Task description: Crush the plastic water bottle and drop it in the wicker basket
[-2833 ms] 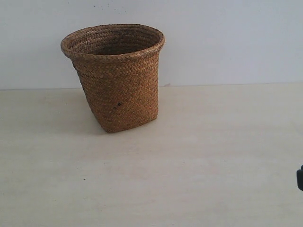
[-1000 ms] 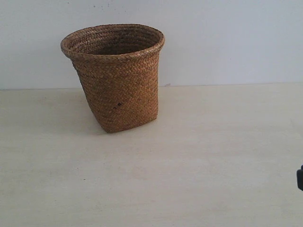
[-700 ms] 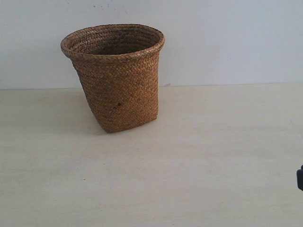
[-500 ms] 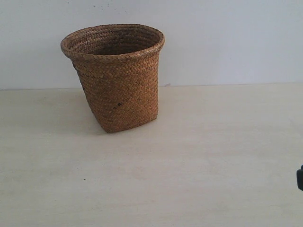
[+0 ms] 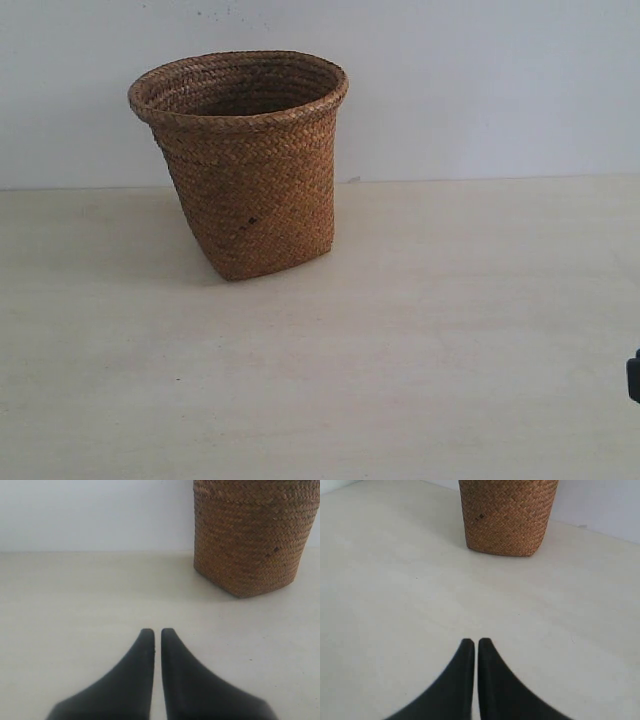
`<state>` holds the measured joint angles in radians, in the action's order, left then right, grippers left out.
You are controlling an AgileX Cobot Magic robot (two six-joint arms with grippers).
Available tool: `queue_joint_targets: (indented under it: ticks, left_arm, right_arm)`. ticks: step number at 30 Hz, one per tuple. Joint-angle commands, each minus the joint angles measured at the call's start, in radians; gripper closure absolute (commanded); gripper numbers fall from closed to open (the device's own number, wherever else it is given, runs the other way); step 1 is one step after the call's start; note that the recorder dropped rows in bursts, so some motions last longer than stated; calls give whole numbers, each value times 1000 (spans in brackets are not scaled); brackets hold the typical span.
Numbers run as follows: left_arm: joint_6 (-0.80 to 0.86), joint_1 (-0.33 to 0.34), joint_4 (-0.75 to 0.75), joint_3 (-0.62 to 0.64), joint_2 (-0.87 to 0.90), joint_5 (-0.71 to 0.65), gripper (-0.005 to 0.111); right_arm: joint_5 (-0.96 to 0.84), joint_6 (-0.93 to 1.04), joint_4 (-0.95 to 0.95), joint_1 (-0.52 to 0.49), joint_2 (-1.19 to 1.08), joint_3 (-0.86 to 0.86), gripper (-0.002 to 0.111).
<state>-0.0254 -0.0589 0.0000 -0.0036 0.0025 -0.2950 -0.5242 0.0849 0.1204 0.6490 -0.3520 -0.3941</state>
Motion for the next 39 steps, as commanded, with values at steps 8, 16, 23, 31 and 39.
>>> queue_joint_targets:
  ticks: [8, 16, 23, 31, 39]
  left_arm:
    - [25, 3, -11, 4, -3, -5, 103]
    - [25, 3, -11, 4, -3, -5, 103]
    - [25, 3, -11, 4, -3, -5, 103]
    - [25, 3, -11, 4, -3, -16, 103]
    - [25, 3, -11, 4, -3, -16, 103]
  right_arm:
    - [14, 0, 2, 1, 4, 4, 108]
    - [14, 0, 2, 1, 4, 4, 108]
    - [14, 0, 2, 1, 4, 4, 108]
    - [14, 0, 2, 1, 4, 4, 108]
    - [92, 9, -9, -1, 34, 4, 108]
